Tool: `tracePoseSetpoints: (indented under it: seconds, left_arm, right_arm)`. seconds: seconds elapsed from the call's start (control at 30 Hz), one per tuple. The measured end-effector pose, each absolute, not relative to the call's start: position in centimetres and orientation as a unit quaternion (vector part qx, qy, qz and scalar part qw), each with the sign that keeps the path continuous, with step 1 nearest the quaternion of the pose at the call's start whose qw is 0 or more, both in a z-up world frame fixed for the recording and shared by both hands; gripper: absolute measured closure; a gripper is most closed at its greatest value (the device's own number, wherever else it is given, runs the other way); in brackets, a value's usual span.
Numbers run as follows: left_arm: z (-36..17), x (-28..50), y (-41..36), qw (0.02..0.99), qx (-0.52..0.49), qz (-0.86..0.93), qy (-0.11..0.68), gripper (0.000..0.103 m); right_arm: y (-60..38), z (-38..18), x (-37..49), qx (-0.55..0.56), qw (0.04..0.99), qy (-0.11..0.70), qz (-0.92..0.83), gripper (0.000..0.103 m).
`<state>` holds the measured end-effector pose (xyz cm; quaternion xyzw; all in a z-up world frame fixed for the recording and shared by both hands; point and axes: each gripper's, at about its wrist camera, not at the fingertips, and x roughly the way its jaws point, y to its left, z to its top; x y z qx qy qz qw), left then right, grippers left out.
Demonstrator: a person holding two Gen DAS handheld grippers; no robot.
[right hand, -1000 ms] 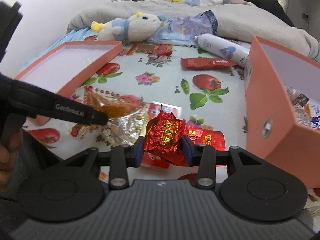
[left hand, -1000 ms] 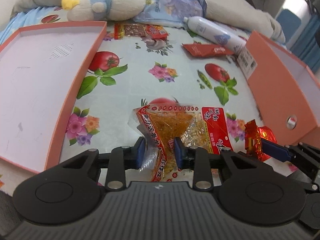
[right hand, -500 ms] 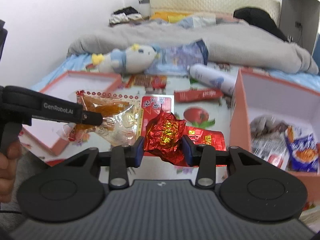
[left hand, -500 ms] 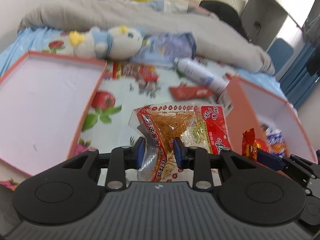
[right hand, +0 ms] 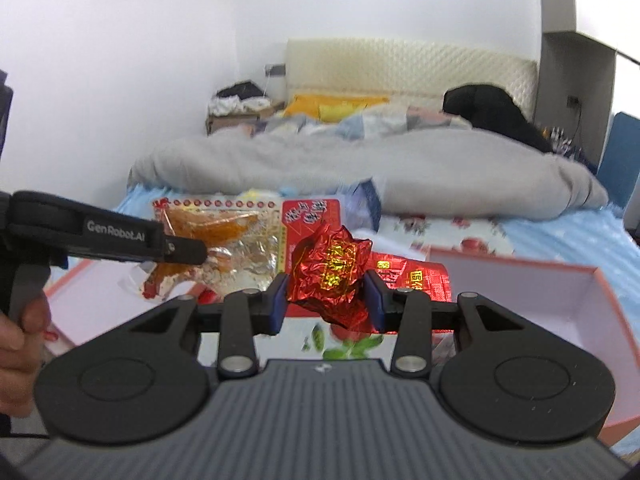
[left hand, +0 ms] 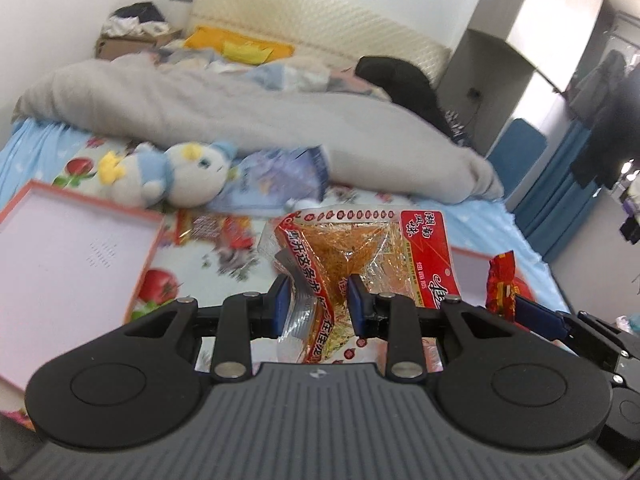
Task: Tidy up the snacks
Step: 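Carry the orange packet and red candy with both grippers over the orange box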
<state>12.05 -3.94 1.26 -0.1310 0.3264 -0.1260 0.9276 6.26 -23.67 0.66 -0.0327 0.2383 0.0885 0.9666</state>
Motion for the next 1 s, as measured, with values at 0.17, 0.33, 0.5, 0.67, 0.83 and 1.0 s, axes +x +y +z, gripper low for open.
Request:
tracePoseSetpoints:
  seconds: [0.17,0.33,0.5,0.67,0.83,1.0]
  left_arm:
    - [4.1,12.4,-6.1,0.932,-0.131,-0.145,0.304,0.068]
    - [6.1,13.3,-8.6,0.934,-0.129,-0.166,0.29,0.068]
    - [6.5,14.8,-11.9,0.93,-0.121,-0.189,0.292,0.068]
    - [4.9,17.1,-15.5,0.921,-0.109,-0.205,0.313,0.068]
    - [2.6,19.5,-19.0,0.908,-0.095,-0.224,0.341,0.068]
    - [-0.4,21.7,-22.6,0.895,-0.07,-0.237,0.372,0.068]
  right_arm:
    - [-25.5,2.9,6.6,-0.03,0.973,0.216,0.073,0.06]
    - [-27.6,4.3,6.9,-0.026,0.977,0.202,0.055,0.06]
    - [-30.0,4.6,7.8,-0.022,0.979,0.198,0.035,0.06]
    - [-32.8,3.6,9.0,-0.013,0.977,0.212,0.01,0.06]
    - [-35.9,1.6,10.4,-0.002,0.971,0.238,-0.016,0.06]
    - [-39.0,-1.1,11.6,0.022,0.961,0.273,-0.031,0.06]
